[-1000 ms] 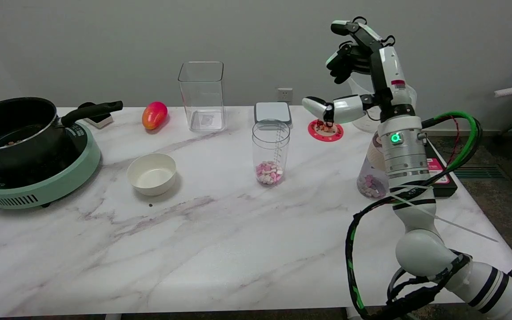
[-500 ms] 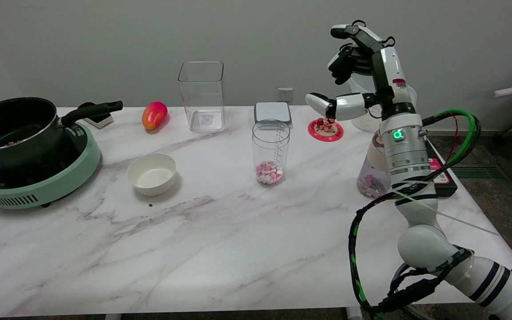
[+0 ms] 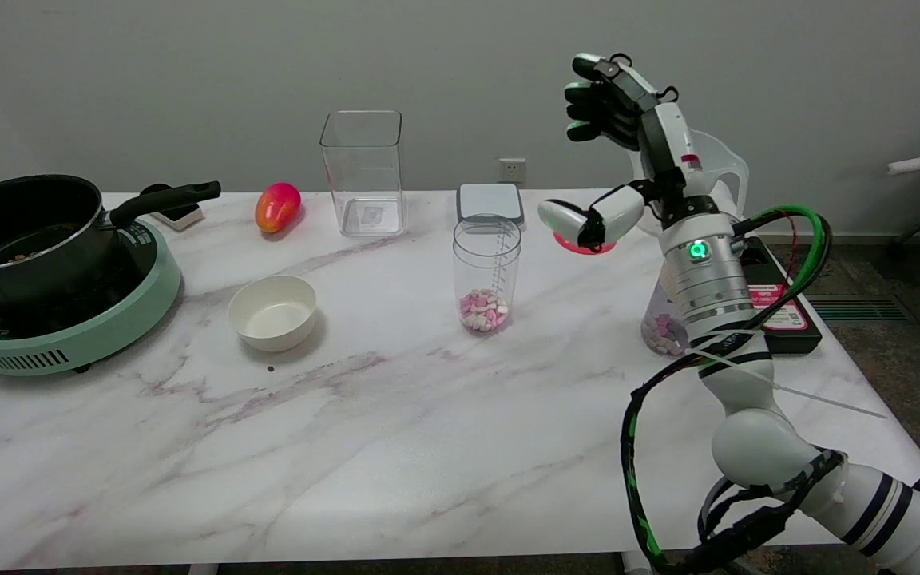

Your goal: Pick up the measuring cup.

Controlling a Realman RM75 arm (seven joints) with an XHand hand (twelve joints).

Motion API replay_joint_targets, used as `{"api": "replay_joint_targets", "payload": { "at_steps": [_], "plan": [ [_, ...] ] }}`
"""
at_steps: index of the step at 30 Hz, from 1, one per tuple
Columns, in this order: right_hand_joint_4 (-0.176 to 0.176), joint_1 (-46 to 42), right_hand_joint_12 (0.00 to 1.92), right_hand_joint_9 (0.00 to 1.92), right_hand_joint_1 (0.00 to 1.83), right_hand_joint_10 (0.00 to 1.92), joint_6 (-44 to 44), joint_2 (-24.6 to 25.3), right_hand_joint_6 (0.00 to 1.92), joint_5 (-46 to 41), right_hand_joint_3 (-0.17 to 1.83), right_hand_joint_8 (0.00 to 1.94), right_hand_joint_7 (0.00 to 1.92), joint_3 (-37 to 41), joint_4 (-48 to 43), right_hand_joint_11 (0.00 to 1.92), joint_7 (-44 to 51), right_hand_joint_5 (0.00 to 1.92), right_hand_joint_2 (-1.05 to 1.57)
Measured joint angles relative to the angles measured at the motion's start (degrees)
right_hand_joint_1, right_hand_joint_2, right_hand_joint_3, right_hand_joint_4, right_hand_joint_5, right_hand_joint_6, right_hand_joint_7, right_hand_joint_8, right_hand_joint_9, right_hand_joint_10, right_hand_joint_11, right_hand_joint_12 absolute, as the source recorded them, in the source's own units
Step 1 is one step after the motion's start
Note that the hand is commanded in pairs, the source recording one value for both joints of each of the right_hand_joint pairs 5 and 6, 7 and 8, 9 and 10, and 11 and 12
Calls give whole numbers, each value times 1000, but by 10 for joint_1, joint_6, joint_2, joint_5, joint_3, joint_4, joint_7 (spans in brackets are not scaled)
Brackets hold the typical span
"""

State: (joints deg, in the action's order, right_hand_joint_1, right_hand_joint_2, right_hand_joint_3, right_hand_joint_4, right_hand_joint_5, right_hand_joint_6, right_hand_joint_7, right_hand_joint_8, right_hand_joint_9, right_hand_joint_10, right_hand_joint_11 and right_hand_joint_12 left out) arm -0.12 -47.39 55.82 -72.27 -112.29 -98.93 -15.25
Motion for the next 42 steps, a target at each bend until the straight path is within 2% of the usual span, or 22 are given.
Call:
{"api": "replay_joint_targets", "payload": {
  "at_steps": [3,6,8,10,12,14,21,26,37,42],
  "plan": [
    [0,0,633,526,1230,526,10,1,181,-12,1347,537,537,-8,-3,633,-9,181,-426],
    [0,1,576,497,1211,497,17,3,155,-23,1218,508,508,-18,-5,576,-19,155,-358],
    [0,1,545,484,1209,484,22,5,149,-29,1219,487,487,-24,-5,545,-25,149,-367],
    [0,1,526,467,1192,467,25,8,146,-34,1104,466,466,-30,-2,526,-30,146,-494],
    [0,2,501,446,1167,446,28,12,141,-39,870,439,439,-35,3,501,-35,141,-656],
    [0,3,463,418,1138,418,31,16,128,-42,766,411,411,-39,9,463,-41,128,-778],
    [0,11,432,375,1098,375,39,32,52,-42,553,354,354,-49,45,432,-96,52,-816],
    [0,24,417,372,1095,372,42,41,28,-22,540,360,360,-55,86,417,-160,28,-822],
    [0,73,395,386,1115,386,42,65,51,43,675,394,394,-63,196,395,-277,51,-850],
    [0,90,388,391,1098,391,41,77,66,62,615,409,409,-67,235,388,-312,66,-854]
  ]
}}
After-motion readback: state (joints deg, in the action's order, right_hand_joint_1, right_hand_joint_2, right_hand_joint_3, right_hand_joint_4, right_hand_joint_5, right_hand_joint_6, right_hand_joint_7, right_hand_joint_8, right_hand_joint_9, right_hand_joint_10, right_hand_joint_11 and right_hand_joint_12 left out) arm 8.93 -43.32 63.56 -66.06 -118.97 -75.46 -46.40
